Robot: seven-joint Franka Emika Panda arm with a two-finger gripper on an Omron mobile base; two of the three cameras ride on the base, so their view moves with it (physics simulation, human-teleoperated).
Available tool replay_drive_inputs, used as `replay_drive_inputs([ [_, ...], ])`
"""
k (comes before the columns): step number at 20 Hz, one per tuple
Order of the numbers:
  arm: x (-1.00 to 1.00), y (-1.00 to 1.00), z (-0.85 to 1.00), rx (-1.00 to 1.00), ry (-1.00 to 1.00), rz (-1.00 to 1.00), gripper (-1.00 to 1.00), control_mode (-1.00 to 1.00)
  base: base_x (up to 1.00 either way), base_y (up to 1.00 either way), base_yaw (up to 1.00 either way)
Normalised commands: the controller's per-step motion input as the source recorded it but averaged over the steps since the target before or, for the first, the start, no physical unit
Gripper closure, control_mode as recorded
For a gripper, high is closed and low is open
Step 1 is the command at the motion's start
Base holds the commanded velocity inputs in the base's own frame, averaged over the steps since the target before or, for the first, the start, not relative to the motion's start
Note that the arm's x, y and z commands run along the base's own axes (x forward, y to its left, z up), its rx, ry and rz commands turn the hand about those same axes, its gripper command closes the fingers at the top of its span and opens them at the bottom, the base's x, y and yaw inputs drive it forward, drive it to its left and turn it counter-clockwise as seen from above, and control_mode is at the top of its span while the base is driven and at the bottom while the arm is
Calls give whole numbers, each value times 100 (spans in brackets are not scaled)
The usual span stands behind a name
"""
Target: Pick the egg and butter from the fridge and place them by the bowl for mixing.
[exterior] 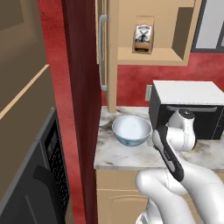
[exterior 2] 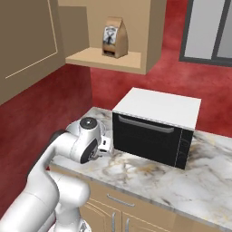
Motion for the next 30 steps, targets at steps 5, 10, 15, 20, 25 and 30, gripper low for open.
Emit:
replay_drive_inputs([
  [5, 20, 15, -22, 0, 0, 0, 100, -100, 0, 0, 0],
  [10, 7, 14, -31, 0, 2, 0, 100, -100, 0, 0, 0],
  [15, 4, 12, -38, -6, 2, 0, 100, -100, 0, 0, 0],
  [20, 6, 17, -37, -3, 0, 0, 100, -100, 0, 0, 0],
  [25, 3, 15, -35, 0, 0, 1, 100, -100, 0, 0, 0],
  [30, 4, 6, -34, 0, 0, 1, 100, -100, 0, 0, 0],
])
